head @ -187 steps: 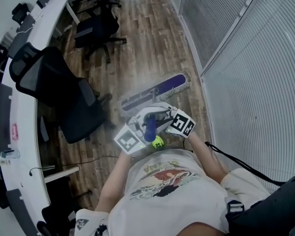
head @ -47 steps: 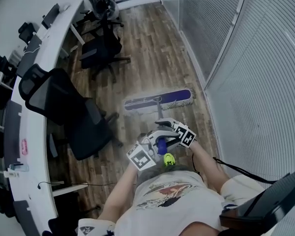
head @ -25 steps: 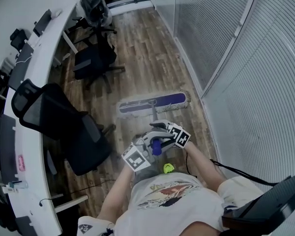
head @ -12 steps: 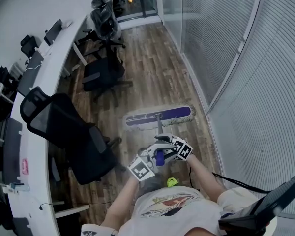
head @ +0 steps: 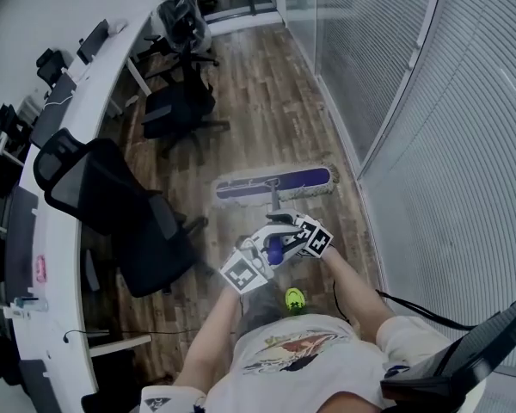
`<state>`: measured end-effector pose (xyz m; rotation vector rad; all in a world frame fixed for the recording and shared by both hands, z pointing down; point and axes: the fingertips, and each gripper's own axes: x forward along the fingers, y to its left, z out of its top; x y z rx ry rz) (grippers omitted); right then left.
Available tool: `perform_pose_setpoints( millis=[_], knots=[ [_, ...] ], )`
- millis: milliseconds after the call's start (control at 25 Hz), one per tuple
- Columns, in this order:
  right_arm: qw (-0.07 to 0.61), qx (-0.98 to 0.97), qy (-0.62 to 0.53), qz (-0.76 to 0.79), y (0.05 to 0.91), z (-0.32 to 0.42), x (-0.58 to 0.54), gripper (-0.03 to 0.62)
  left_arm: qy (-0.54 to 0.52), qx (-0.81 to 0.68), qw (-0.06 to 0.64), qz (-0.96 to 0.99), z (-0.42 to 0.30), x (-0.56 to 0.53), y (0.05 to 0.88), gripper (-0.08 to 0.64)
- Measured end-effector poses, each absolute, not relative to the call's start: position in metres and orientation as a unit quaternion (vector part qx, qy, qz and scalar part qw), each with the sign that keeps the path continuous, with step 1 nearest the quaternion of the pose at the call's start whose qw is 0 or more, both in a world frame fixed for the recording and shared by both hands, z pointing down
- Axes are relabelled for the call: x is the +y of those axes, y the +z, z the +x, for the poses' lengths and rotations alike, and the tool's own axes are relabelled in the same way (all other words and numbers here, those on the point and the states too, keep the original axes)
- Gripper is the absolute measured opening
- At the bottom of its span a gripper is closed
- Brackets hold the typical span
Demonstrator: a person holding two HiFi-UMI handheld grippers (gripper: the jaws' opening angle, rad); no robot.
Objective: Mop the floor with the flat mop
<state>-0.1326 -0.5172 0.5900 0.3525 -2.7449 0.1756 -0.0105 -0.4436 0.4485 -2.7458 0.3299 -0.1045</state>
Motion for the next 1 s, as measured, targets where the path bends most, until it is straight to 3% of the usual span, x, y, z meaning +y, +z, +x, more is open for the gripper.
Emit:
perform_pose_setpoints(
  millis=[600, 1000],
  knots=[
    [0.181, -0.973, 0.068, 0.129, 0.587, -0.127, -0.44, 0.187, -0.057, 0.107, 0.174, -0.977, -0.005, -0.368, 0.452, 0.052],
    [0.197, -0.968, 0.068, 0.138, 0.588, -0.168, -0.304, 0.187, -0.046, 0.101, 0.171, -0.979, -0.053, -0.23, 0.45, 0.052]
  ],
)
